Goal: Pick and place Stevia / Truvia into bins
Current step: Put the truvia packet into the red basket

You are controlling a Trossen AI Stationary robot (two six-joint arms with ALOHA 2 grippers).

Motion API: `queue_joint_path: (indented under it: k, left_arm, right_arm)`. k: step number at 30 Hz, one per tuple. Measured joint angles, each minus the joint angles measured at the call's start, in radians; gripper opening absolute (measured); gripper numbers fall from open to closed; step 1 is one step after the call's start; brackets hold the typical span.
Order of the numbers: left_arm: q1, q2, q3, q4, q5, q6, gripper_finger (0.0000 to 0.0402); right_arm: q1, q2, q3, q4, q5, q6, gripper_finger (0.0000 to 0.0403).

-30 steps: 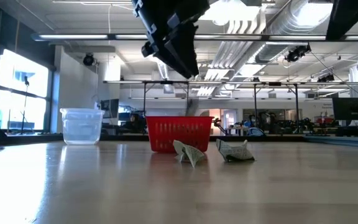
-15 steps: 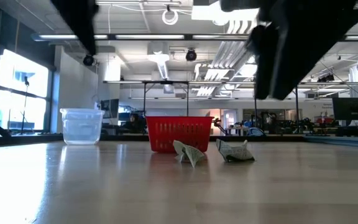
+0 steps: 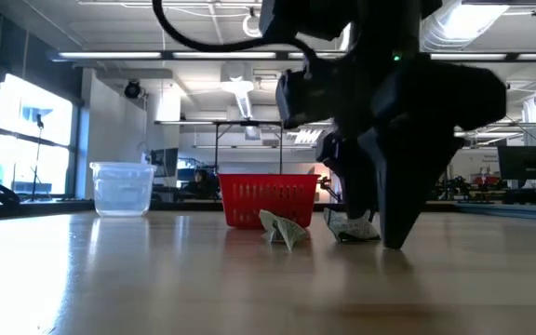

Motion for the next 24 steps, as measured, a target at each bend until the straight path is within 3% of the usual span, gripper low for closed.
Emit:
queue_joint_path:
  k: [5, 13, 16, 21, 24]
  left_arm:
    - [-0.011, 0.0, -0.006, 0.002, 0.02, -0.025, 0.0234]
    - [-0.01, -0.011, -0.006, -0.049, 0.008, -0.021, 0.0234]
    - [-0.009, -0.015, -0.006, -0.044, 0.002, 0.0, 0.0234]
    - [0.019, -0.016, -0.012, 0.012, -0.023, 0.023, 0.0234]
    - [0.055, -0.038, -0.062, 0.164, -0.008, 0.137, 0.0234]
  right_arm:
    - [-0.017, 0.006, 0.002, 0.003, 0.009, 0.005, 0.0219]
    - [-0.018, 0.001, 0.011, -0.014, -0.037, 0.12, 0.0018]
    - [-0.002, -0.023, 0.076, -0.063, 0.017, 0.178, 0.0021]
    - [-0.021, -0.104, 0.264, -0.173, 0.221, 0.189, 0.0009]
    - [-0.105, -0.104, 0.315, -0.205, 0.214, 0.166, 0.0013]
